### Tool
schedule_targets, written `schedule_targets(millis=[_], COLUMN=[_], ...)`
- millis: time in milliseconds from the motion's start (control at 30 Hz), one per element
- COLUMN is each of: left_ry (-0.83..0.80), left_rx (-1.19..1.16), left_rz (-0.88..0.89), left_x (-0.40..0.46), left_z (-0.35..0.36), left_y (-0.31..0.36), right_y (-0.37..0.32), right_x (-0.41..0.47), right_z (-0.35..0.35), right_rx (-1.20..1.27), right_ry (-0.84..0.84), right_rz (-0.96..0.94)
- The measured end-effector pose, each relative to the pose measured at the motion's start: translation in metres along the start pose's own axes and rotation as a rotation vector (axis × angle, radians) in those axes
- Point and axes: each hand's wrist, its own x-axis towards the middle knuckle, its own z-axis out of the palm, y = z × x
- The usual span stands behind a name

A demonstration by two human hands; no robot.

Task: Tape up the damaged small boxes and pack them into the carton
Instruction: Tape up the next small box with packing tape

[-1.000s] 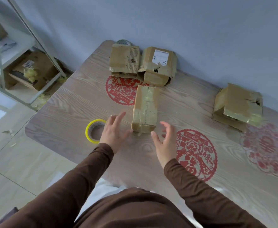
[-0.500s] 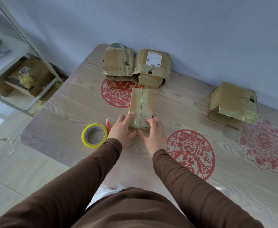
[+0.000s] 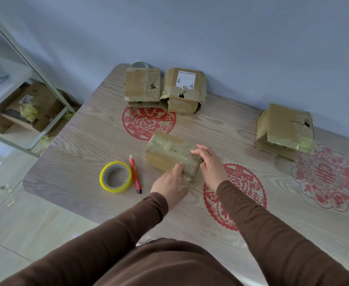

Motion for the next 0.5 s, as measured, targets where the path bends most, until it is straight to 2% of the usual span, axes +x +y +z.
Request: schedule_targets(millis=[100, 200, 267, 300, 400, 433, 500], left_ry=[-0.100, -0.163, -0.132, -0.064, 0.263, 0.300, 0.218], left_rx=[0.010, 0.018, -0.030, -0.031, 0.097, 0.164, 0.301], left_rz=[0.056, 0.083, 0.095, 0.132, 0.342, 0.347, 0.295], left_x=[-0.002, 0.000, -0.001, -0.002, 0.001, 0.005, 0.015], left_z=[0.016, 0.019, 0.009, 0.001, -0.019, -0.021, -0.021], left_y=[0.027, 0.035, 0.030, 0.023, -0.012, -0.024, -0.040], right_y=[0.005, 0.006, 0.002, 0.002, 0.014, 0.018, 0.024], right_x=[0.007, 0.011, 0.007, 0.004, -0.009, -0.012, -0.013], right_z=[-0.015, -0.019, -0.020, -0.020, -0.021, -0.021, -0.016], right_rx=[0.265, 0.310, 0.262, 0.224, 0.007, -0.096, -0.300], right_ry=[-0.012, -0.014, -0.024, -0.021, -0.010, -0.054, -0.185], right_rz=[0.133, 0.160, 0.138, 0.112, -0.102, -0.176, -0.274])
